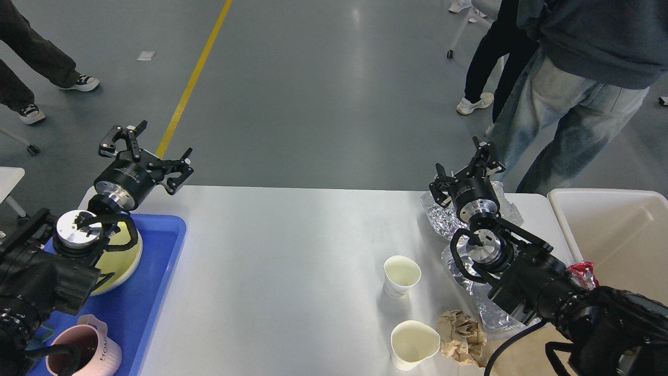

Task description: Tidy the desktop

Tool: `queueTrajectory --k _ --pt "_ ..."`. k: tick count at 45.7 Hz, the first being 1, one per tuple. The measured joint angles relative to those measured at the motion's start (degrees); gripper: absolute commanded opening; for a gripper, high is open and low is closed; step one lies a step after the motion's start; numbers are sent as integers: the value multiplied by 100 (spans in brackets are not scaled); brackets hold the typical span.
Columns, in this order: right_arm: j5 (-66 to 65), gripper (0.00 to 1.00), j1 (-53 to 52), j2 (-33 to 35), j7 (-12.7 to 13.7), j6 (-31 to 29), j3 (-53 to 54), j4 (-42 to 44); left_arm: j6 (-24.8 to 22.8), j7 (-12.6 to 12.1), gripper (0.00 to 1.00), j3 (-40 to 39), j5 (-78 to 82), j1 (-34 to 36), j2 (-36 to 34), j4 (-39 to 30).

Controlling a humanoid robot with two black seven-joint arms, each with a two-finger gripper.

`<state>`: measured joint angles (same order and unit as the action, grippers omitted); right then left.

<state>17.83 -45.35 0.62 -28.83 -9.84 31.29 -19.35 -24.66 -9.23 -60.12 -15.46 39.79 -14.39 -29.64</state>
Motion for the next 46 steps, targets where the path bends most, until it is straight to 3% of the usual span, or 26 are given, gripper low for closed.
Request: queueTrajectory --k 16,22,34,46 --pt "2 100 -10 0 0 0 0 -4 10 9 100 13 213 -26 772 37" --pt "3 100 -10 0 0 0 -8 -13 14 30 100 -1 218 23 1057 426" --pt "1 100 -6 0 0 0 -6 -9 14 919 100 -73 205 229 1398 862" --pt "1 100 -1 0 0 0 0 -8 -4 1358 100 -92 206 232 1195 898"
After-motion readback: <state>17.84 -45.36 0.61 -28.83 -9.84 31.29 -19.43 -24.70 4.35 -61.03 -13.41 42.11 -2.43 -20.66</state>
